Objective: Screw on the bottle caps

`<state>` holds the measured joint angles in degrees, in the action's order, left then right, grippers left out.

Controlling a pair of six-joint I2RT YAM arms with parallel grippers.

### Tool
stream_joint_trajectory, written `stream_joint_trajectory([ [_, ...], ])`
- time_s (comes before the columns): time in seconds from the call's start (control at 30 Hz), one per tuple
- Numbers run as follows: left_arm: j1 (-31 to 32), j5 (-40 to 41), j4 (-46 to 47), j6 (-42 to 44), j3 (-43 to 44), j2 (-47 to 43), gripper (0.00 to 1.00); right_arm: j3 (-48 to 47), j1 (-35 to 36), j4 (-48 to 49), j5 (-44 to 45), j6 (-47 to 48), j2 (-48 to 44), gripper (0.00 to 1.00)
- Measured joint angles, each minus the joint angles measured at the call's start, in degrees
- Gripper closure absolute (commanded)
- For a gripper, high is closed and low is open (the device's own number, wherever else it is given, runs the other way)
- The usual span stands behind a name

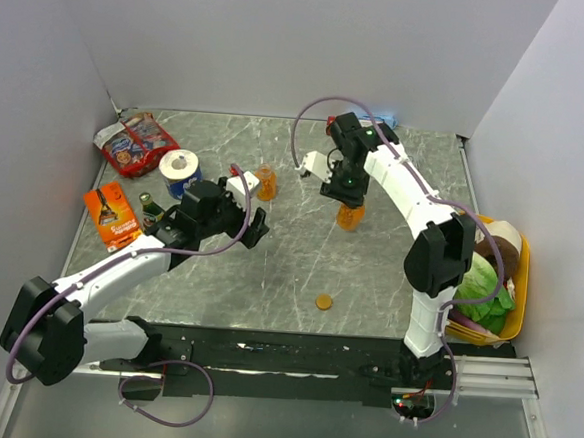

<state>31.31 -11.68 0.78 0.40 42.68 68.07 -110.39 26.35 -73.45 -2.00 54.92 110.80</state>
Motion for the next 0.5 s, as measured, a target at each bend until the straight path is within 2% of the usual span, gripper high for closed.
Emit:
stream_joint_trajectory([
  [0.27, -1.4, 0.0, -1.9, 0.2, 0.9, 0.7, 0.04, 2.2, -1.8, 2.0, 2.0, 1.0, 1.7, 1.0],
  [0.4, -1.4, 0.0, -3.9, 1.2, 2.7, 1.8, 0.04, 3.0, -2.1, 4.0, 2.0, 0.5, 1.9, 0.89],
  [0.5, -1.5, 0.0, -4.8, 2.0, 3.3, 2.0, 0.04, 4.7, -2.1, 5.1, 2.0, 0.2, 1.9, 0.87],
])
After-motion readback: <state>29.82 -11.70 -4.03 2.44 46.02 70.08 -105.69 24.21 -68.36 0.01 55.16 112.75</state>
